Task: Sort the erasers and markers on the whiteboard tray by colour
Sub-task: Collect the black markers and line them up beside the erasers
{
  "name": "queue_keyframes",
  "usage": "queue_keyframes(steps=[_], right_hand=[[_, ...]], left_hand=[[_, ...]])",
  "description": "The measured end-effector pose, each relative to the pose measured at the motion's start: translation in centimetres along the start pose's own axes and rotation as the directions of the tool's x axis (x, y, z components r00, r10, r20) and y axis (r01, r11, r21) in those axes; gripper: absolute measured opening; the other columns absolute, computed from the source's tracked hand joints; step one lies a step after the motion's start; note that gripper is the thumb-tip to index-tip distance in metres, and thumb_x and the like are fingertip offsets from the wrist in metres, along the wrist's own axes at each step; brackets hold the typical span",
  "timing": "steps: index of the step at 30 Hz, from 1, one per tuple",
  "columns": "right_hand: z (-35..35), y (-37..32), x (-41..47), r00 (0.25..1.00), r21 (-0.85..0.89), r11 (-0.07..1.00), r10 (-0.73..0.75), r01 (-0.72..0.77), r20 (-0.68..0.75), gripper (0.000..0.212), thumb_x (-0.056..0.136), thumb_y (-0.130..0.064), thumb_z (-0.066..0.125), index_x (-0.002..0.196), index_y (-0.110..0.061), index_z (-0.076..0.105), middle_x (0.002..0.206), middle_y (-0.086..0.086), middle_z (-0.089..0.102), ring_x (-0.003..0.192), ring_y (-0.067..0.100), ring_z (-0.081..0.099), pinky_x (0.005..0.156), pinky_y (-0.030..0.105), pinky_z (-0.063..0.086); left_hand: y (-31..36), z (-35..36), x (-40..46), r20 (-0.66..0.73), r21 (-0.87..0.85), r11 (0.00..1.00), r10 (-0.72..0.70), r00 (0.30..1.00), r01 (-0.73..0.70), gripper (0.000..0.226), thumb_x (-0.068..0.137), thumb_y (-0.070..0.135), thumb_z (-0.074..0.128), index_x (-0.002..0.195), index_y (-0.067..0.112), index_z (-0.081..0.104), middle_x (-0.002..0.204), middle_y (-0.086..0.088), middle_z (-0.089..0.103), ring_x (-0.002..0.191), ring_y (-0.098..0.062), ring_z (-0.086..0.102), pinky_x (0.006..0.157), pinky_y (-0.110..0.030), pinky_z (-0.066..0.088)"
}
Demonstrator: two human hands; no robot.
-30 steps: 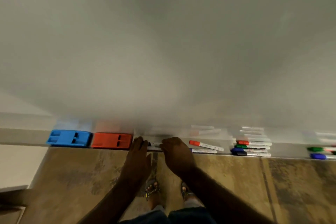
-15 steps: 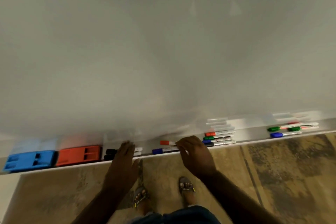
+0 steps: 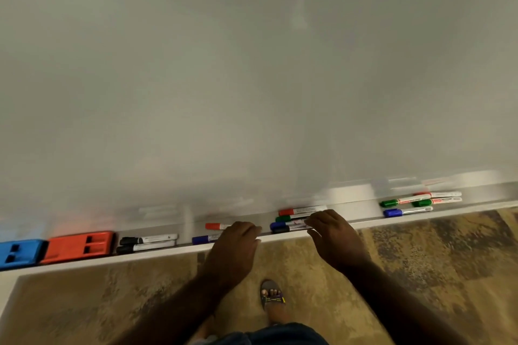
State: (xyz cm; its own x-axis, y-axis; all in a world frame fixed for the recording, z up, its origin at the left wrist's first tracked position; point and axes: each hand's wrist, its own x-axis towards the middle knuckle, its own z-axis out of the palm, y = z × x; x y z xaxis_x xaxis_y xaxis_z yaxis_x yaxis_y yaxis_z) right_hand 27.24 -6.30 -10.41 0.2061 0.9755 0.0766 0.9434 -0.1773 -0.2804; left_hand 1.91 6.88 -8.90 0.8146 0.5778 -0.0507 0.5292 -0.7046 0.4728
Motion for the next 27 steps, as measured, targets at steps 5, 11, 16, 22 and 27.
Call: queue_keyframes(steps=[5,11,16,22,27], right_hand=[[0.4,1.8,-0.4,0.999,-0.005,1.000,-0.030,0.030,0.035,0.026,0.085,-0.016,0.075,0.110,-0.022,0.073,0.109,-0.004,0.070,0.099,0.018,0.059,0.084,0.032,0.054],[0.6,2.5,-0.1,0.994,-0.019,0.996,-0.091,0.093,0.056,0.025,0.089,-0.014,0.070,0.114,-0.017,0.073,0.111,0.001,0.068,0.099,0.021,0.061,0.084,0.035,0.054],[0.0,2.6,0.1,0.994,0.045,0.995,-0.096,0.094,0.047,0.021,0.090,-0.014,0.071,0.111,-0.016,0.075,0.106,0.000,0.068,0.094,0.020,0.060,0.078,0.034,0.054],[-0.6,1.6,0.4,0.997,0.117,0.990,-0.077,0.077,-0.001,0.021,0.085,-0.013,0.078,0.105,-0.019,0.077,0.101,-0.003,0.068,0.093,0.017,0.060,0.078,0.031,0.056],[0.2,-2.6,1.9,0.987,0.148,0.977,-0.148,0.156,-0.066,0.020,0.085,-0.010,0.078,0.104,-0.015,0.078,0.107,0.001,0.073,0.095,0.020,0.062,0.082,0.034,0.056]], left_hand=[[3.2,2.2,4.0,0.068,0.137,0.985,0.100,0.993,-0.108,0.033,0.097,0.021,0.056,0.128,0.013,0.063,0.124,-0.005,0.067,0.111,-0.024,0.061,0.096,-0.037,0.050],[3.9,3.9,5.3,0.138,0.235,0.969,0.049,0.989,-0.081,0.037,0.088,0.013,0.067,0.125,0.014,0.064,0.120,-0.006,0.067,0.106,-0.025,0.061,0.089,-0.037,0.052],[3.9,4.5,5.5,0.110,0.217,0.975,0.016,0.994,-0.039,0.041,0.088,0.006,0.063,0.127,0.014,0.063,0.125,-0.006,0.064,0.110,-0.024,0.059,0.092,-0.036,0.051],[3.2,3.9,4.9,0.078,0.186,0.982,0.002,0.997,-0.017,0.041,0.093,0.017,0.062,0.134,0.017,0.058,0.131,-0.005,0.060,0.118,-0.024,0.055,0.101,-0.036,0.046],[0.3,1.8,1.8,-0.021,0.146,0.980,-0.131,0.991,0.133,0.042,0.094,0.018,0.062,0.136,0.018,0.057,0.137,-0.003,0.059,0.127,-0.022,0.053,0.109,-0.035,0.041]])
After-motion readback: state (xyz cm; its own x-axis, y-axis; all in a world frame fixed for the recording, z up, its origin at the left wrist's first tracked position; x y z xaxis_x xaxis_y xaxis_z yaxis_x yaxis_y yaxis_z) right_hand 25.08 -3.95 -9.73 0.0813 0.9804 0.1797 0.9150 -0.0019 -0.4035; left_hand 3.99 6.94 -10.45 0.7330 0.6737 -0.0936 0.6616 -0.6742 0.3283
